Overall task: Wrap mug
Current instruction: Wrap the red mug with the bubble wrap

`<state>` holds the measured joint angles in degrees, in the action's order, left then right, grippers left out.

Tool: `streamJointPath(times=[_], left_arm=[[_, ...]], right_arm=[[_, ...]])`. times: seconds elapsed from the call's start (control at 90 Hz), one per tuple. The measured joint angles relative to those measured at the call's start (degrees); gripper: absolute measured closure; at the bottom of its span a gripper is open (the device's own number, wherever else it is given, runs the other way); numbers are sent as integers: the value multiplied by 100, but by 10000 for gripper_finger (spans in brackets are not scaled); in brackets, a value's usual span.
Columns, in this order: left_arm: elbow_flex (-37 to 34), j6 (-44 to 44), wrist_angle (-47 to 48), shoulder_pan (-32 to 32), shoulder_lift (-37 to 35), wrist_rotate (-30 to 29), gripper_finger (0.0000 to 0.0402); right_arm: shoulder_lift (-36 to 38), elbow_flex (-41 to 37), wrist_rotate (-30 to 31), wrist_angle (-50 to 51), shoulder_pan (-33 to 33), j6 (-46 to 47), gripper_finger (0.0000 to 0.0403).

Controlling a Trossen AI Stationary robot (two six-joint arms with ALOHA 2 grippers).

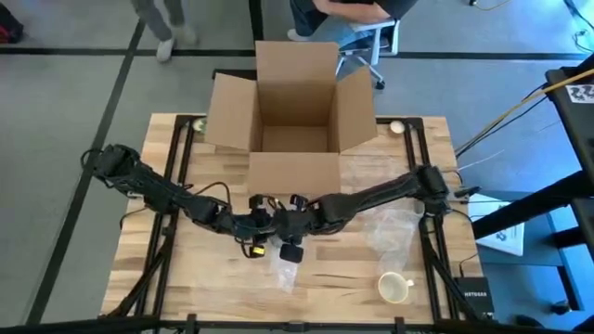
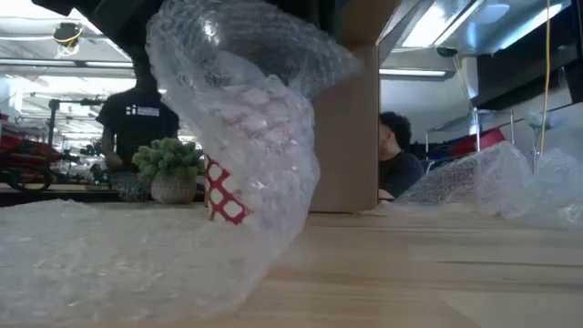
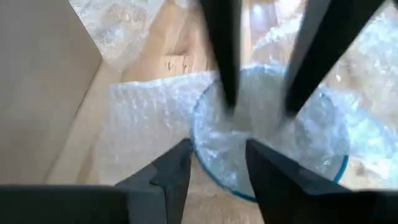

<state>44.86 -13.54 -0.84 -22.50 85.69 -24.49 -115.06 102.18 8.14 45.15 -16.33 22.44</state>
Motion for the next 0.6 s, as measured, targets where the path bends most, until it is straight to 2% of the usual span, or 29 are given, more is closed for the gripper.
streamJointPath(times=[0.178,0.367,0.5,0.6], left_arm=[[4,-17,21,0,0,0,266],[4,-18,27,0,-4,-1,266],[4,-18,31,0,-4,-2,266],[4,-102,47,-2,-4,-31,266]], right_arm=[[157,47,-44,398,-307,70,315],[-37,24,29,-154,-616,19,315],[-430,-5,623,-146,-399,-52,315],[-604,4,660,-110,-134,-105,315]])
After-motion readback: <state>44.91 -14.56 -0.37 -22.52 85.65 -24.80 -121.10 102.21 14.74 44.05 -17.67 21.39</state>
